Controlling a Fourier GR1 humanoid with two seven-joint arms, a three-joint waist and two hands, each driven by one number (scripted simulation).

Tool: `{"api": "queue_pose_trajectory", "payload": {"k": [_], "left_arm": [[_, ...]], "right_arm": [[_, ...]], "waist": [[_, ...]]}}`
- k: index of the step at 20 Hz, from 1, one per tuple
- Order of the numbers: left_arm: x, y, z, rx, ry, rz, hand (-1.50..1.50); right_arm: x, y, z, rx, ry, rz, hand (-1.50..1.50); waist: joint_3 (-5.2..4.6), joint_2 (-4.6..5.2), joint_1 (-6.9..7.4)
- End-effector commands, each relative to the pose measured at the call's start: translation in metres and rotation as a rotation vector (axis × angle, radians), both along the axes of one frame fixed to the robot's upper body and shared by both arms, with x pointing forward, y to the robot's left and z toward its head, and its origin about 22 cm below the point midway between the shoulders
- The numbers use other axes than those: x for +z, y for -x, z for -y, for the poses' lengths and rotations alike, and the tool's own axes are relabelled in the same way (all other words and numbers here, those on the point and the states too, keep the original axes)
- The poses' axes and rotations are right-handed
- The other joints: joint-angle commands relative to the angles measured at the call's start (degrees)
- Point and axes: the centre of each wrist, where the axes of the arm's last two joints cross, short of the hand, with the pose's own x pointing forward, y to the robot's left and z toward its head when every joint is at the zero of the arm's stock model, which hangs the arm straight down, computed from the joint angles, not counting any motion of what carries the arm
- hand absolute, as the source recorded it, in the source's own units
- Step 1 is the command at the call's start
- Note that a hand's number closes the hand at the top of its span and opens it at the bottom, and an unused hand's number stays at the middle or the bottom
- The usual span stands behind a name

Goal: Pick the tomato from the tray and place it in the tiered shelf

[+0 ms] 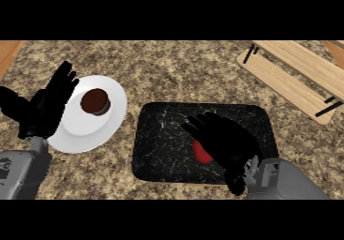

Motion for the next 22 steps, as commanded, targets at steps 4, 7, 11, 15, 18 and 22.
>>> {"api": "queue_pose_trajectory", "payload": {"k": [4, 7, 11, 15, 18, 22], "left_arm": [[0.014, 0.016, 0.017, 0.004, 0.009, 0.004, 0.0], [-0.003, 0.002, 0.013, 0.003, 0.012, 0.013, 0.0], [0.004, 0.001, 0.019, -0.006, 0.003, 0.002, 0.0], [0.004, 0.008, 0.014, 0.011, -0.015, 0.011, 0.0], [-0.004, 0.015, 0.009, -0.012, -0.023, -0.004, 0.0], [0.005, 0.03, 0.007, 0.007, -0.003, 0.024, 0.0]], "right_arm": [[-0.042, 0.014, -0.007, -0.004, -0.027, -0.011, -1.5], [-0.058, -0.017, -0.008, -0.002, 0.011, -0.028, -1.5], [-0.054, -0.025, -0.012, -0.002, 0.008, -0.051, -1.5], [-0.091, -0.012, -0.038, -0.003, 0.031, -0.084, 1.5], [-0.08, -0.029, -0.01, 0.034, 0.03, -0.065, 1.5], [-0.087, -0.023, -0.015, 0.098, -0.004, 0.041, 1.5]], "waist": [[0.03, -0.1, 0.17], [0.0, 0.06, 0.18], [0.0, 0.01, 0.13], [0.0, 0.03, 0.26], [0.0, 0.0, 0.21], [0.01, -0.07, 0.38]]}}
